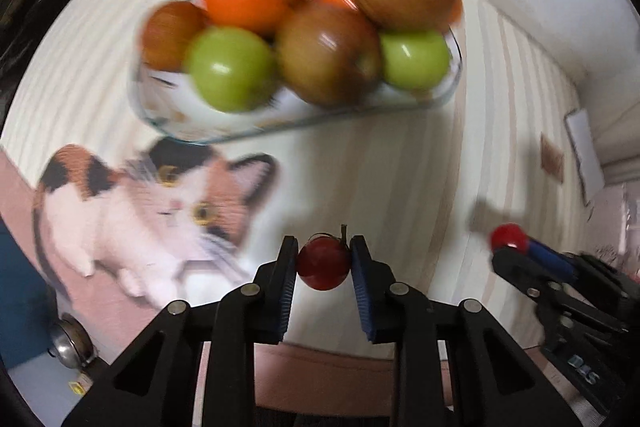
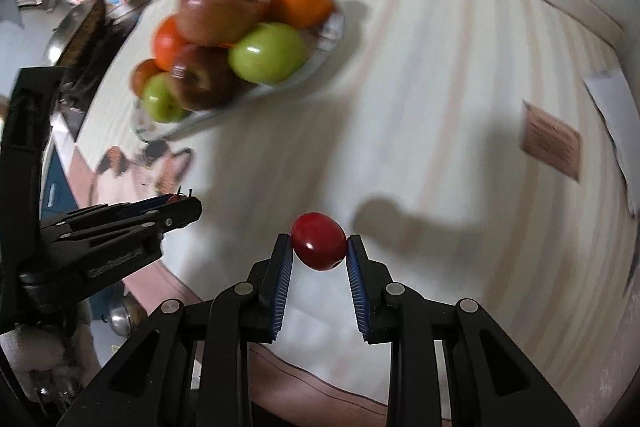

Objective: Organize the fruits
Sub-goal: 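Lower both cherry tomatoes onto the floral plate and open both tools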

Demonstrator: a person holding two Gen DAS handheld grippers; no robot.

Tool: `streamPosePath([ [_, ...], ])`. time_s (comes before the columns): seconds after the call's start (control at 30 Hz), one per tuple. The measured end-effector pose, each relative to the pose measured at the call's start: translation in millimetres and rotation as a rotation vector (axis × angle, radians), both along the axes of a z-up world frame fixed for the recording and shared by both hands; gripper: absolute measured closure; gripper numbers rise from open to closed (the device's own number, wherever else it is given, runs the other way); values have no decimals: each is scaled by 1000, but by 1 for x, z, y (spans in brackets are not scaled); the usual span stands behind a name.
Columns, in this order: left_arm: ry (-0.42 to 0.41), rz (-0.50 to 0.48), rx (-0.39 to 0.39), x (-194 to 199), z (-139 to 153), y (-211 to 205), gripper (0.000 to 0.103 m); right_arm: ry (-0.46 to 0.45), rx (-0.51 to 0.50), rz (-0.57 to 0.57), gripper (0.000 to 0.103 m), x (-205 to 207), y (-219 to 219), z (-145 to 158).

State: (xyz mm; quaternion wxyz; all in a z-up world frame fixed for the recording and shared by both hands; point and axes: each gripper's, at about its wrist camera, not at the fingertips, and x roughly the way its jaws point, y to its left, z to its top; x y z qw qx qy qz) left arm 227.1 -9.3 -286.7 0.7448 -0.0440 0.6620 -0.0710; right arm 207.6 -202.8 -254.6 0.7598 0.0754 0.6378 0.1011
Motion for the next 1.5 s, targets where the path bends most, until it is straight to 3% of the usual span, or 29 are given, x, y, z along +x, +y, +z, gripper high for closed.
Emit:
streamPosePath([
  [0.13, -23, 94, -49, 9, 31, 46, 79, -35, 68, 71, 73, 19, 43, 8],
  [0.27, -22, 192, -84, 38, 41, 93, 79, -69, 145, 131, 73, 38, 92, 9],
  [0.53, 71, 328, -222, 87, 17, 133, 79, -74, 236, 107, 73, 72, 151, -14],
  [0.77, 147, 337, -255, 102, -4, 140, 79, -49, 247, 47, 73, 82, 160, -40],
  [1.1, 192, 308, -222, 105, -20, 129, 78, -48, 246, -3, 72, 88, 162, -46],
  [1.2, 178, 300, -204, 103, -18, 125, 76, -45, 255, -20, 67, 89, 161, -47],
  [1.3, 171, 291, -198, 102, -14, 124, 71, -52, 251, -15, 56, 87, 163, -45],
  [1.37, 157, 287, -186, 100, -9, 125, 62, -55, 249, -12, 43, 85, 162, -42],
  [1.43, 137, 284, -177, 97, -2, 128, 52, -45, 252, -15, 40, 83, 159, -37],
  [1.5, 111, 277, -157, 92, 8, 132, 41, -41, 245, -14, 29, 79, 153, -30],
])
